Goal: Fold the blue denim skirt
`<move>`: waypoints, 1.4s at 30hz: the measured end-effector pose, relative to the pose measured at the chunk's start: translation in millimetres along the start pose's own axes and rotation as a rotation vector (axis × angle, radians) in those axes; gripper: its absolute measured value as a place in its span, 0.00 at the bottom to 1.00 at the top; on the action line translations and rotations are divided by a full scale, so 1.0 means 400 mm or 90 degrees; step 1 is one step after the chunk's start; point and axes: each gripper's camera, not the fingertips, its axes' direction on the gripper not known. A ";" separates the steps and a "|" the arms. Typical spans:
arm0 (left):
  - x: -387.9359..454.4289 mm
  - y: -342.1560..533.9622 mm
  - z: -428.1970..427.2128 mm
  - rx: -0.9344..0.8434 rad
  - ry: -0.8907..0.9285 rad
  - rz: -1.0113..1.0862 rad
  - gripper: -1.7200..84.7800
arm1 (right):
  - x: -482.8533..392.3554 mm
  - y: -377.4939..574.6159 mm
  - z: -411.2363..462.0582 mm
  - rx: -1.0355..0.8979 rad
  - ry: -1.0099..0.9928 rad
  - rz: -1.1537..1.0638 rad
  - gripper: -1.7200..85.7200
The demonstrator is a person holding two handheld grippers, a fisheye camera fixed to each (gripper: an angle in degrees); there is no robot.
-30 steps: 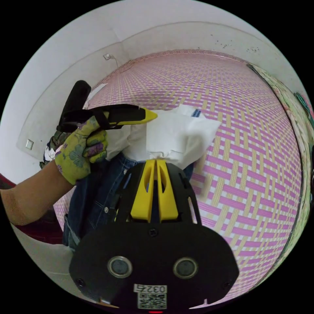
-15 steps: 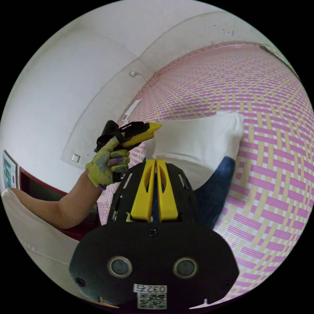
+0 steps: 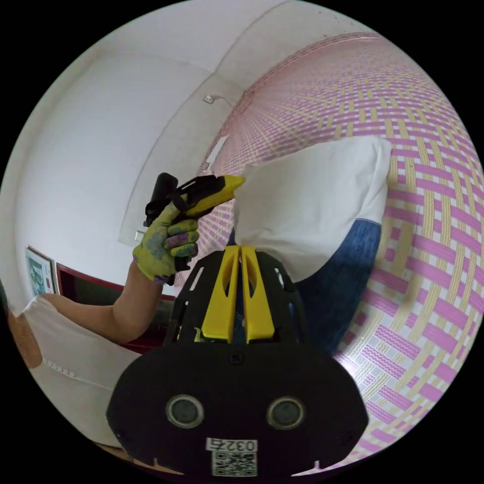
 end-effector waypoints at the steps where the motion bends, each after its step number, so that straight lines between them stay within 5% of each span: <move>1: -0.041 -0.013 0.031 -0.022 -0.022 -0.030 0.01 | 0.022 -0.008 0.016 -0.017 0.006 0.011 0.02; 6: -0.093 -0.017 0.101 -0.045 -0.067 -0.039 0.01 | 0.078 -0.030 0.067 -0.098 0.039 0.013 0.08; 12: 0.085 0.084 0.034 0.091 -0.160 0.100 0.01 | 0.123 -0.054 -0.111 0.060 0.085 0.016 0.05; 16: 0.216 0.134 0.199 -0.039 -0.053 0.245 0.01 | 0.192 -0.126 -0.152 0.091 0.120 0.039 0.02; 20: 0.240 0.168 0.374 -0.161 -0.086 0.265 0.01 | 0.206 -0.244 -0.089 0.040 0.184 0.010 0.01; 23: 0.221 0.188 0.439 -0.200 -0.178 0.257 0.01 | 0.224 -0.315 -0.036 -0.011 0.248 0.011 0.01; 33: 0.189 0.179 0.449 -0.198 -0.113 0.238 0.01 | 0.275 -0.415 -0.020 -0.065 0.265 0.087 0.01; 37: 0.182 0.230 0.271 -0.074 -0.065 0.242 0.01 | 0.136 -0.381 -0.048 -0.012 0.290 0.000 0.06; 42: 0.045 0.225 0.077 0.045 -0.089 0.118 0.01 | 0.011 -0.256 0.017 -0.005 0.148 -0.029 0.08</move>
